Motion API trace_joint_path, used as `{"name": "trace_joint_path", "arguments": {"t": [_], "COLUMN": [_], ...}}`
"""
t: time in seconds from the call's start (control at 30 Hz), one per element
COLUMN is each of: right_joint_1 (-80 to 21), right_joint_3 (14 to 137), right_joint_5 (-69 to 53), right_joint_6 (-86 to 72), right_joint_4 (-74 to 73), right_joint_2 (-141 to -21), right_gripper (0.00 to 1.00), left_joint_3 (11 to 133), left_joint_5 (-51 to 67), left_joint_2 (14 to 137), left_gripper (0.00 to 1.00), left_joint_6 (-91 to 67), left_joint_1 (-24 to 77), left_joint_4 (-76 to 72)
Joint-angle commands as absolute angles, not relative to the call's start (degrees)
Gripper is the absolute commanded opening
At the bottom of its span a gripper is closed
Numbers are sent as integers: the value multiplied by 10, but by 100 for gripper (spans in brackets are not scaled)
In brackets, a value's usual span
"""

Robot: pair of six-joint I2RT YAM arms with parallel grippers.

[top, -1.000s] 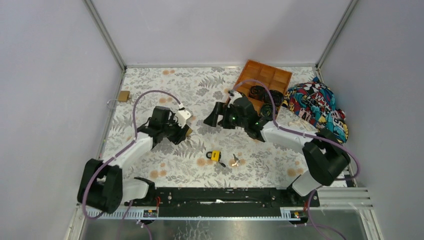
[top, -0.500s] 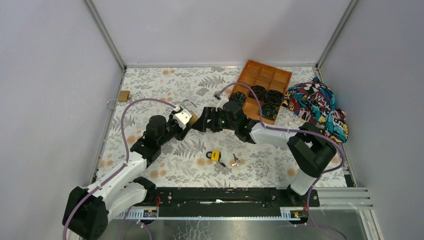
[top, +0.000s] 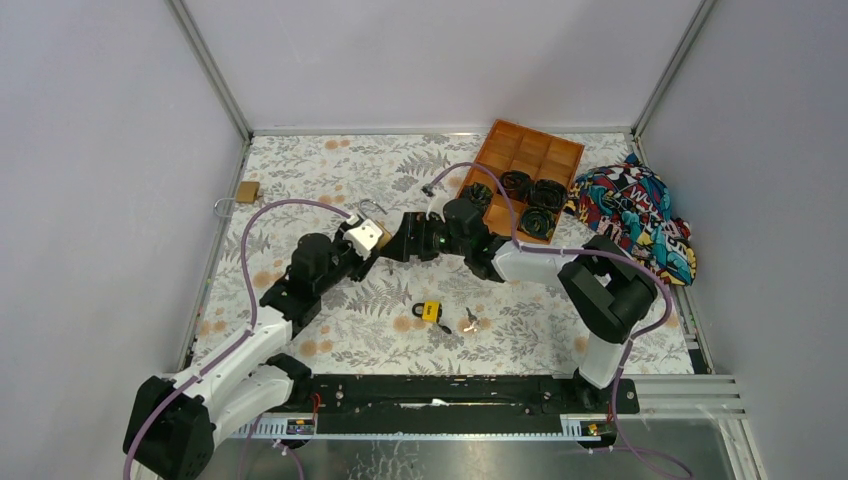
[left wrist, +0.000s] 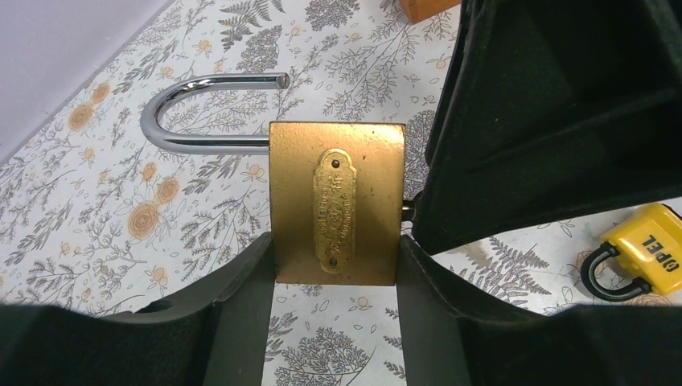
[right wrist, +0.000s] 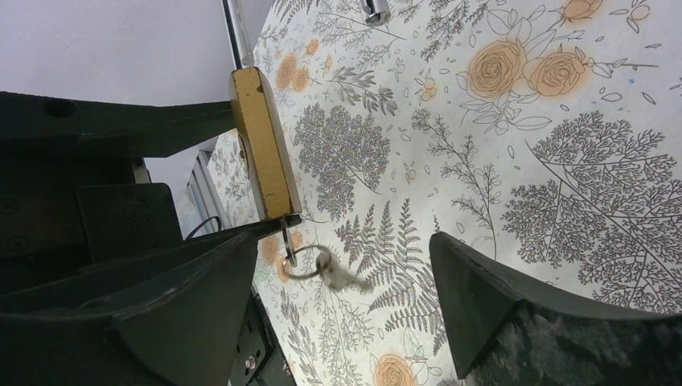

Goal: Lock with the key
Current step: Pick up the lock from the center of the board.

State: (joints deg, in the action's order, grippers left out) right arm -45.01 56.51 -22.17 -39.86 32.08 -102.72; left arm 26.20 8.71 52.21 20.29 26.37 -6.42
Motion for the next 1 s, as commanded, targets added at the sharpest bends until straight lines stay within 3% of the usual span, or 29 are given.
{"name": "trace_joint_path", "arguments": {"t": [0.0,0.1,0.2,0.33,0.5,0.7,0.8,0.97], "right_joint_1": [-458,-452,-451,-451,-454,-456,-457,-458], "right_joint_3": [585,570,567,551,562,607,649,656], "right_joint_5": [-231,-207,-139,-97,-118,-145,-183,-222], "right_joint_6": [-389,-366,-341,-325,-346,-354,-341,-351], "right_joint_4": [405,369,281,247,253,258,260,272], "right_joint_2": [-996,-950,-902,-859,-884,-941,-972,-989], "right_gripper": [88,87,80,83,91,86,75,36], "left_joint_3": [283,291,298,311,324,311,313,322], "left_joint_5": [131,136,140,135,140,141,141,138], "left_joint_2": [516,523,531,542,544,533,537,537], "left_gripper": [0,0,0,0,0,0,0,0], "left_joint_6": [186,172,159,142,127,162,167,164], "left_joint_1": [286,287,287,287,289,294,294,294], "left_joint_4": [-159,-152,-149,-151,-167,-195,-197,-201]}}
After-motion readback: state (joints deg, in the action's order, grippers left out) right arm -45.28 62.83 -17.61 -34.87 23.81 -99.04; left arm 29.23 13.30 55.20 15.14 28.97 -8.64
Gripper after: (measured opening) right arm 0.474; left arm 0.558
